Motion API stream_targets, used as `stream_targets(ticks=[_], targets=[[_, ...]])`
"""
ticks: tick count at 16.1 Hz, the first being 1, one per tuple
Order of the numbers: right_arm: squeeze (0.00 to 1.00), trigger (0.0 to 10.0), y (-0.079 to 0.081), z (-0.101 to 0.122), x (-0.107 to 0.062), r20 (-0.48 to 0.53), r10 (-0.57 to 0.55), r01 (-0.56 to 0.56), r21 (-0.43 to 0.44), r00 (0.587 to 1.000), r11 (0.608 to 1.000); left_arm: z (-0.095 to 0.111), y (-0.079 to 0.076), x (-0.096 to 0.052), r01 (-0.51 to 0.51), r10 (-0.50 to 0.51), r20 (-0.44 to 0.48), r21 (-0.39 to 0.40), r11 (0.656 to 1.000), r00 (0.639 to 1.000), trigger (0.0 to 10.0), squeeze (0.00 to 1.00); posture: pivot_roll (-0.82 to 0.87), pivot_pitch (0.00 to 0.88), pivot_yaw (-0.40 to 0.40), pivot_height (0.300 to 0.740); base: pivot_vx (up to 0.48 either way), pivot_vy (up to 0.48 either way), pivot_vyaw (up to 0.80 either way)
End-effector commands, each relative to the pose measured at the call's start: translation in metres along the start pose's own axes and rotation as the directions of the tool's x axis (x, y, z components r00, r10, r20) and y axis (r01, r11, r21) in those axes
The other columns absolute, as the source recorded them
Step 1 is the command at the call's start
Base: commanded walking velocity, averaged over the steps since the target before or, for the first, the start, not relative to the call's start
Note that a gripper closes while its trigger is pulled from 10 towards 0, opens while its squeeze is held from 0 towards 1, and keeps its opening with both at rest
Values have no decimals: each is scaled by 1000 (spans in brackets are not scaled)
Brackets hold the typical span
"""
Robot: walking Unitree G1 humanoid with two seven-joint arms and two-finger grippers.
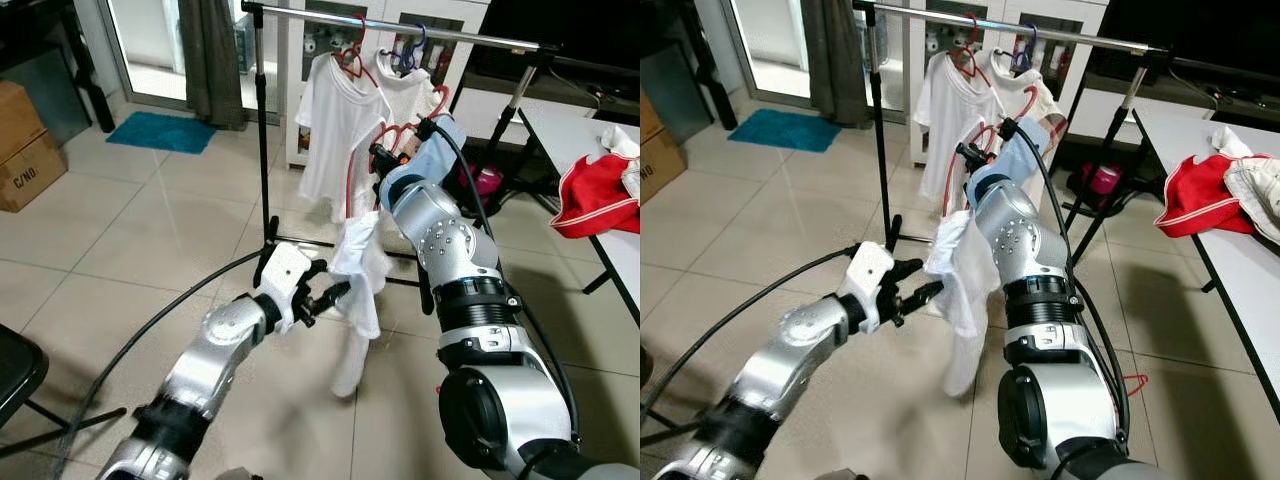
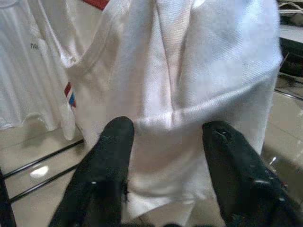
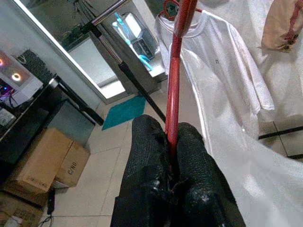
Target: Hang hanger
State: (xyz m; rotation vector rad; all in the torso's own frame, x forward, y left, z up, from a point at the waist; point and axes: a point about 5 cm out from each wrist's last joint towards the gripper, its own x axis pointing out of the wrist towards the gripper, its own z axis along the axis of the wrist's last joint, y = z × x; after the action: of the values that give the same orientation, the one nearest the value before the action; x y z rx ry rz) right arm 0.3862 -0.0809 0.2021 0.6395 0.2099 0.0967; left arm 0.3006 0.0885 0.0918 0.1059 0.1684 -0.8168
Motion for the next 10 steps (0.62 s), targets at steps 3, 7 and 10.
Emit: stream_targets(ticks=[3, 7, 10], targets=[[0, 10000, 6, 17, -1, 52, 30, -31, 13, 998, 999, 5, -4, 5, 15, -16, 17, 38, 999, 1000, 0, 0, -89, 0, -64, 740, 0, 0, 0], [0, 10000, 6, 17, 0, 47, 32, -33, 19, 998, 999, 3, -7, 7, 20, -21, 34, 31, 999, 999, 0, 0, -84, 0, -71, 740, 0, 0, 0], [0, 10000, 7, 16, 0, 42, 35, -36, 22, 999, 999, 2, -8, 8, 28, -29, 41, 38, 999, 999, 0, 0, -84, 0, -71, 740, 0, 0, 0]])
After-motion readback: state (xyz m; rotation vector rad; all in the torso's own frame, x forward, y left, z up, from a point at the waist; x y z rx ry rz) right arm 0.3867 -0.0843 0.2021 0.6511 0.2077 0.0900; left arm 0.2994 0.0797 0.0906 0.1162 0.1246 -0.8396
